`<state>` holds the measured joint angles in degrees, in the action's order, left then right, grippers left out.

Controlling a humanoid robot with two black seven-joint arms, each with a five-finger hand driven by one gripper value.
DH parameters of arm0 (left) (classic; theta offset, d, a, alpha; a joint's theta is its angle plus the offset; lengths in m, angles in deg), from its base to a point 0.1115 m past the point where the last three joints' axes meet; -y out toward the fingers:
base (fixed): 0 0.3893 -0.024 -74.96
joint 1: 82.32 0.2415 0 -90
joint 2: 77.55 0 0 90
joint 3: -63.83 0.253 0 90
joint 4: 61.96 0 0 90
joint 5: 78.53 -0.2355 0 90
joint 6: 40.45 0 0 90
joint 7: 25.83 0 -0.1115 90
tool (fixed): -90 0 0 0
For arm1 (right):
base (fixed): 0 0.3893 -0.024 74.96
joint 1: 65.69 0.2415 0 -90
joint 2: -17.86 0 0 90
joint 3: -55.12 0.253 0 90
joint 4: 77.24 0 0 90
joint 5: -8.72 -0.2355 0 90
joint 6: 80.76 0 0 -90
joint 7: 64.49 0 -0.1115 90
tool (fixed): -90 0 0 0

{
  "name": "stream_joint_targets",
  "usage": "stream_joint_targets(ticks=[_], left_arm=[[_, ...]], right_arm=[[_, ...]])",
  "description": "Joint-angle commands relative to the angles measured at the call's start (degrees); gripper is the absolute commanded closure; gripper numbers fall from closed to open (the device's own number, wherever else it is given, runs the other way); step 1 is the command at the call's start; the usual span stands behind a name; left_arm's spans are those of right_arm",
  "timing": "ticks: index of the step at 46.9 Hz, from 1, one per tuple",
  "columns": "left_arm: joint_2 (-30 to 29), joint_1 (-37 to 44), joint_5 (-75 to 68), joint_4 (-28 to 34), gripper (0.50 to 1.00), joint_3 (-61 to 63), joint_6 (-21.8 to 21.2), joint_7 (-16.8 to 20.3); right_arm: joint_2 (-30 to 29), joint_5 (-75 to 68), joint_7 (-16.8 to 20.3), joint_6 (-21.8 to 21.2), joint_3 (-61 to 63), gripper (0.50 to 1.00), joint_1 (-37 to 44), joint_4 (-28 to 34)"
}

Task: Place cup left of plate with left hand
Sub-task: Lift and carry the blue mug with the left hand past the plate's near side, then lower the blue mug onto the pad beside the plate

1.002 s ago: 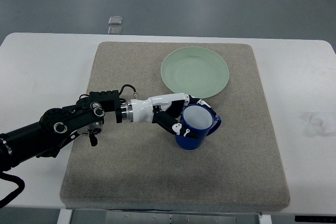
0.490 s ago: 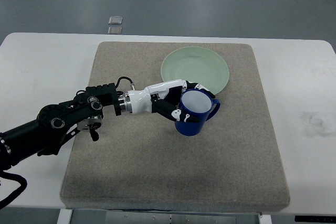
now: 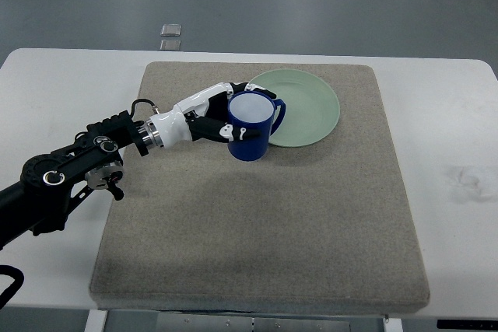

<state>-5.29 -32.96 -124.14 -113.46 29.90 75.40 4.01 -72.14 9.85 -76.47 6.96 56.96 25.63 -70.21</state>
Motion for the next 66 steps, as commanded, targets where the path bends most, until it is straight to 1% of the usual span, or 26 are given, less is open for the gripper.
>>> stream_joint_targets(ticks=[1, 6, 10, 15, 19, 25, 30, 35, 44, 46, 50, 53, 62, 66], left_arm=[[-2.1, 0.5, 0.2, -0.1, 1.000, -0.1, -1.0, 1.4], [-4.3, 0.9, 0.3, -0.1, 1.000, -0.3, -1.7, 2.8], [-5.6, 0.9, 0.3, 0.2, 1.000, -1.5, -3.7, 3.9], [-6.7, 1.3, 0.3, 1.5, 1.000, -2.2, -5.4, 4.3], [-6.9, 1.4, 0.4, 3.4, 1.000, -3.2, -5.5, 5.1], [-6.8, 2.0, 1.8, 7.5, 1.000, -4.4, -5.5, 5.2], [-6.8, 2.1, 2.9, 9.1, 1.000, -4.4, -5.5, 5.2], [-6.4, 2.4, 4.8, 10.7, 1.000, -4.4, -5.5, 5.2], [-5.8, 4.0, 5.7, 10.8, 1.000, -4.4, -5.6, 5.2], [-4.9, 4.0, 5.7, 10.9, 1.000, -4.5, -6.2, 5.2], [-2.8, 3.9, 5.5, 11.1, 1.000, -4.3, -9.1, 5.2], [-2.5, 3.9, 5.5, 11.0, 1.000, -4.4, -11.0, 5.2], [-0.9, 3.9, 5.7, 11.0, 1.000, -4.6, -12.0, 5.2], [-0.9, 3.8, 5.7, 11.0, 0.992, -4.6, -12.1, 5.2]], right_arm=[[0.0, 0.0, -0.1, 0.0, 0.0, 0.568, 0.0, 0.0], [0.0, 0.0, 0.0, 0.0, 0.0, 0.568, 0.0, 0.0], [0.0, 0.0, 0.0, 0.0, 0.0, 0.568, 0.0, 0.0], [0.0, 0.0, 0.0, 0.0, 0.0, 0.568, 0.0, 0.0], [0.0, 0.0, 0.0, 0.0, 0.0, 0.568, 0.0, 0.0], [0.0, 0.0, 0.0, 0.0, 0.0, 0.568, 0.0, 0.0], [0.0, 0.0, 0.0, 0.0, 0.0, 0.568, 0.0, 0.0], [0.0, 0.0, 0.0, 0.0, 0.0, 0.568, 0.0, 0.0], [0.0, 0.0, 0.0, 0.0, 0.0, 0.568, 0.0, 0.0], [0.0, 0.0, 0.0, 0.0, 0.0, 0.568, 0.0, 0.0], [0.0, 0.0, 0.0, 0.0, 0.0, 0.568, 0.0, 0.0], [0.0, 0.0, -0.1, 0.0, 0.0, 0.568, 0.0, 0.0], [0.0, 0.0, -0.1, 0.0, 0.0, 0.568, 0.0, 0.0], [0.0, 0.0, -0.1, 0.0, 0.0, 0.568, 0.0, 0.0]])
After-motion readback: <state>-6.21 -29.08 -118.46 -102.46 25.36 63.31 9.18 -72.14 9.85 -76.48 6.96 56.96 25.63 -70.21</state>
